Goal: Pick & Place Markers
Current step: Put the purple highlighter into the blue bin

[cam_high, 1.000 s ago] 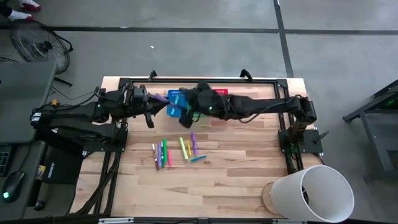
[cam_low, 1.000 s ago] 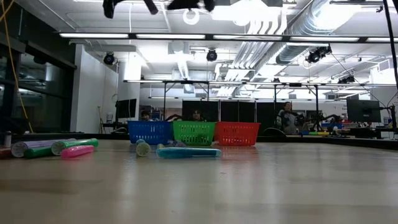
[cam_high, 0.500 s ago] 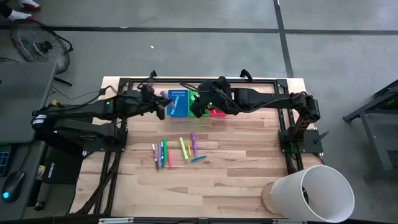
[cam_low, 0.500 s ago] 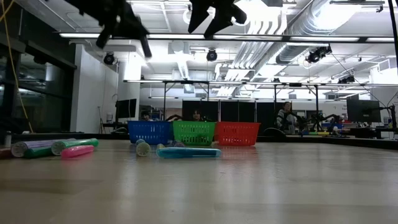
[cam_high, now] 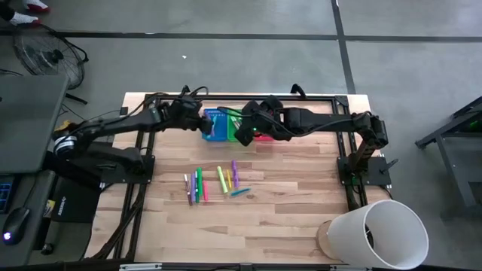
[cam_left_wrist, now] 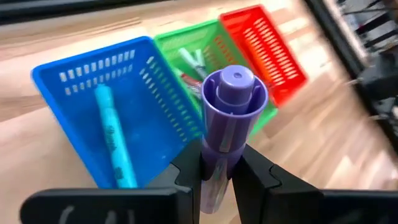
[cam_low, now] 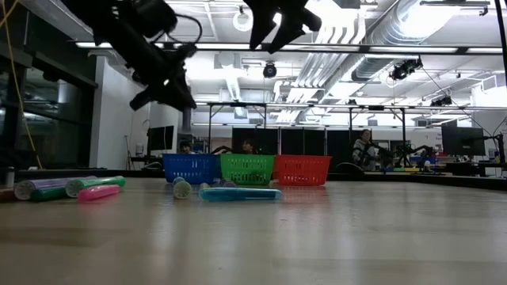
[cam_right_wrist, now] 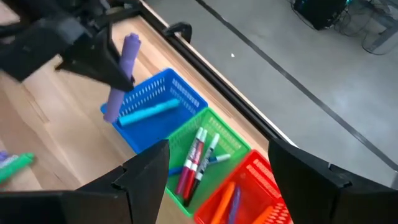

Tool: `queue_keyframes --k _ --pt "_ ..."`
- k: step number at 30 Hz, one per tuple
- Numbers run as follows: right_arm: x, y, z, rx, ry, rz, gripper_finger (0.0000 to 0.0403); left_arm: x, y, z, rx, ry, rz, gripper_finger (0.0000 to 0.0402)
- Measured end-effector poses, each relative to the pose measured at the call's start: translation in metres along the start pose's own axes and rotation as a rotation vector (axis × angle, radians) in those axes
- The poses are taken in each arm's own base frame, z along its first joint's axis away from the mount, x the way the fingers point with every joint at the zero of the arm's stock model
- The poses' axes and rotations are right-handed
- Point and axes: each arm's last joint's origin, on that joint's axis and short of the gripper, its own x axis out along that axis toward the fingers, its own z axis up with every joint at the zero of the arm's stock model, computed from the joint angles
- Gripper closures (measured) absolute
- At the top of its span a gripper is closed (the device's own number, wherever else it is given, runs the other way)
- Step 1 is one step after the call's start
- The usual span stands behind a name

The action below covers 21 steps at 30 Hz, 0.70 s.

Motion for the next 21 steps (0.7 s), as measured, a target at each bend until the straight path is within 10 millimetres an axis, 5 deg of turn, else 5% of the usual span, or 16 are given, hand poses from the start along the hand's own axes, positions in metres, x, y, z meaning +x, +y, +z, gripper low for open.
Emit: queue_keyframes --k 13,21 --pt "0.0 -0.004 -0.008 -0.066 0.072 -0.037 0.0141 0.049 0.006 0.051 0.029 0.252 0.197 0.0347" --pt "-0.001 -0.006 -0.011 -0.118 0.099 -0.05 0.0141 0.081 0.002 0.064 0.057 0.384 0.243 0.0347"
